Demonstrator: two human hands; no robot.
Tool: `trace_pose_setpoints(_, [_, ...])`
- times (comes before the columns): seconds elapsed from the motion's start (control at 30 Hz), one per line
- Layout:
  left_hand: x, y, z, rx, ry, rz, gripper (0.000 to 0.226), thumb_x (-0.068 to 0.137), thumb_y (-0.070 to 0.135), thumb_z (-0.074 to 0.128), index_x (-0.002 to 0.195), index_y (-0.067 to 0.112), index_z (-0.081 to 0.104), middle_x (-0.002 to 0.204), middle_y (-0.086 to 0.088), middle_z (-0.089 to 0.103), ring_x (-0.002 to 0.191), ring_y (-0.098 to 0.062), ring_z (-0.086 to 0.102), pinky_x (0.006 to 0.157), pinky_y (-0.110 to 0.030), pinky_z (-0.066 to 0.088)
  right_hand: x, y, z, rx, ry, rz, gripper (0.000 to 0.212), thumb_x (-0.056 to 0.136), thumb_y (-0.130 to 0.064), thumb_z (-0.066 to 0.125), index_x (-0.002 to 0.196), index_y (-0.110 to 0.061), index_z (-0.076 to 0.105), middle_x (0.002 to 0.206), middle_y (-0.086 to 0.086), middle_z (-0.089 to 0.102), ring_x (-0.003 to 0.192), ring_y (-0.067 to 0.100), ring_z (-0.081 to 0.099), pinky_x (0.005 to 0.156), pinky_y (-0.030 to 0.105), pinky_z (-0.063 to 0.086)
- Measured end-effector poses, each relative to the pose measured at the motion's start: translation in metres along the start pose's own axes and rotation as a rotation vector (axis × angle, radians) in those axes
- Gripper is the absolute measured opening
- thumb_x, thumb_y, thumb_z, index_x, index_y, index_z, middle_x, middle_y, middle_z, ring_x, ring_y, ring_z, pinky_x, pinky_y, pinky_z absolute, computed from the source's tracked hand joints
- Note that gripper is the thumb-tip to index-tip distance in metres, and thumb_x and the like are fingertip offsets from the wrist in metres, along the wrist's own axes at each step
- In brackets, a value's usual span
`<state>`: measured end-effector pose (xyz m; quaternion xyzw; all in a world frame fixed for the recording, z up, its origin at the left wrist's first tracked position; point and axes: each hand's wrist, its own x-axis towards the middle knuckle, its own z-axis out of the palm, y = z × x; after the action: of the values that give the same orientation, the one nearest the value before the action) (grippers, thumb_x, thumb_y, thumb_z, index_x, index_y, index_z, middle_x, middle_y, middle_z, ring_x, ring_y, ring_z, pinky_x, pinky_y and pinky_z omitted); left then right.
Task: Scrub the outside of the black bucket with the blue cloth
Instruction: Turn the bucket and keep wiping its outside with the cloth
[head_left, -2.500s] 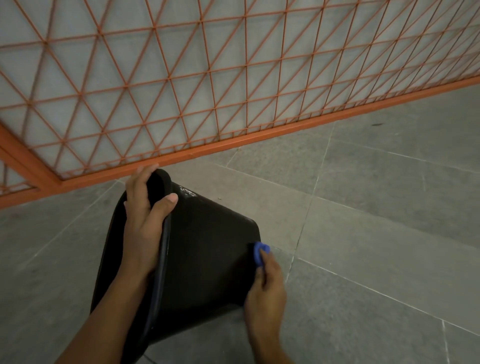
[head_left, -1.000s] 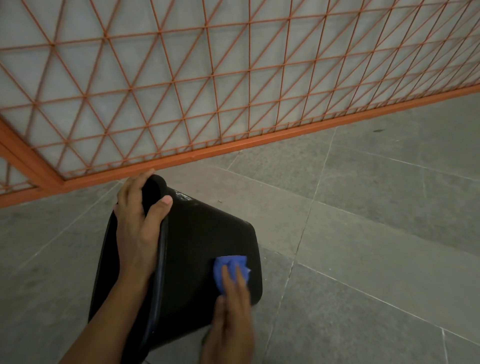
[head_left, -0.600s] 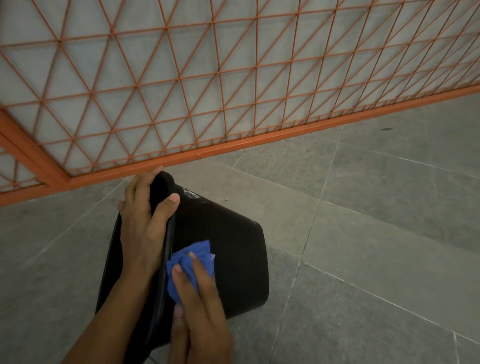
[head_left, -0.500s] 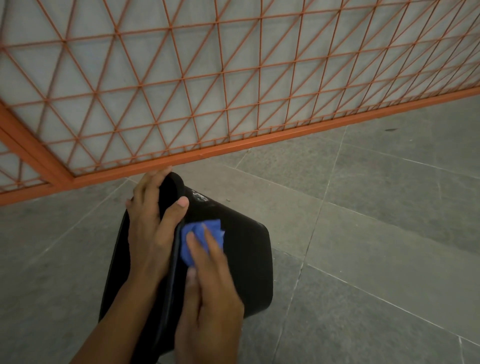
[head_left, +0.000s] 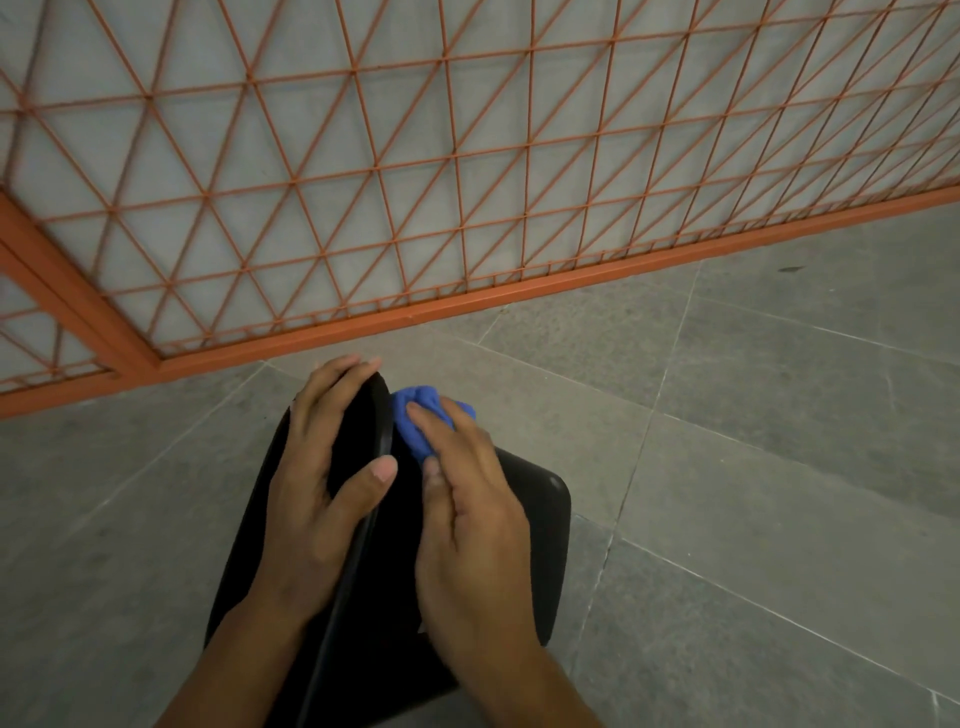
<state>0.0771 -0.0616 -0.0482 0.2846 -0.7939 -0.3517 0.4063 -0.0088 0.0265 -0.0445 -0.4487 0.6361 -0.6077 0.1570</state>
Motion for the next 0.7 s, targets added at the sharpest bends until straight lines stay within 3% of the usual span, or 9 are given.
trace_pose_setpoints(0.1, [0.003, 0.004, 0.004, -0.002, 0.001, -0.002, 0.055, 0.078, 0.040, 0.047, 0.132, 0.029, 0.039, 0.144, -0.009, 0.038, 0.138, -0.014, 0.033, 0.113, -0.026, 0.026, -0.001, -0.002, -0.001, 0.002, 0.037, 0.030, 0.037, 0.096, -0.010, 0.039, 0.129, -0.020, 0.050, 0.139, -0.011, 0.044, 0.129, -0.010, 0.029, 0.111, 0.020, 0.026])
trace_pose_setpoints(0.2, [0.001, 0.007, 0.007, -0.010, -0.023, 0.034, 0.056, 0.079, 0.038, 0.046, 0.133, 0.029, 0.038, 0.145, -0.010, 0.038, 0.139, -0.019, 0.033, 0.115, -0.034, 0.027, -0.013, -0.008, 0.005, -0.008, 0.115, -0.001, 0.037, 0.093, -0.014, 0.041, 0.127, -0.022, 0.052, 0.139, -0.013, 0.044, 0.130, -0.009, 0.030, 0.108, 0.012, 0.024])
trace_pose_setpoints(0.3, [0.001, 0.006, 0.005, -0.027, -0.015, 0.005, 0.056, 0.080, 0.039, 0.046, 0.134, 0.028, 0.038, 0.147, -0.007, 0.036, 0.141, -0.017, 0.029, 0.117, -0.038, 0.024, 0.001, 0.001, -0.003, -0.001, 0.040, -0.014, 0.035, 0.094, -0.008, 0.043, 0.126, -0.019, 0.054, 0.136, -0.008, 0.048, 0.128, -0.007, 0.033, 0.108, 0.014, 0.027])
trace_pose_setpoints(0.47, [0.000, 0.008, 0.005, -0.062, -0.017, 0.031, 0.053, 0.085, 0.032, 0.045, 0.137, 0.031, 0.038, 0.152, 0.004, 0.036, 0.145, -0.019, 0.024, 0.116, -0.060, 0.015, -0.011, 0.010, -0.003, -0.074, 0.111, 0.002, 0.037, 0.093, -0.005, 0.046, 0.126, -0.020, 0.054, 0.138, -0.008, 0.047, 0.128, -0.008, 0.034, 0.108, 0.018, 0.030])
trace_pose_setpoints(0.57, [-0.001, 0.005, 0.002, -0.081, -0.025, 0.048, 0.055, 0.086, 0.030, 0.044, 0.140, 0.024, 0.035, 0.153, 0.001, 0.033, 0.145, -0.019, 0.023, 0.117, -0.059, 0.014, -0.016, 0.006, 0.008, -0.077, 0.121, -0.145, 0.035, 0.092, -0.014, 0.042, 0.125, -0.020, 0.053, 0.136, -0.004, 0.050, 0.128, -0.001, 0.038, 0.106, 0.018, 0.033])
trace_pose_setpoints(0.7, [0.002, 0.007, 0.003, -0.054, 0.002, 0.038, 0.058, 0.085, 0.029, 0.044, 0.139, 0.010, 0.034, 0.151, -0.004, 0.034, 0.145, -0.017, 0.025, 0.118, -0.054, 0.017, 0.012, 0.016, -0.003, -0.080, 0.004, -0.042, 0.037, 0.093, -0.002, 0.041, 0.125, -0.016, 0.055, 0.134, -0.003, 0.051, 0.128, -0.001, 0.037, 0.109, 0.029, 0.033])
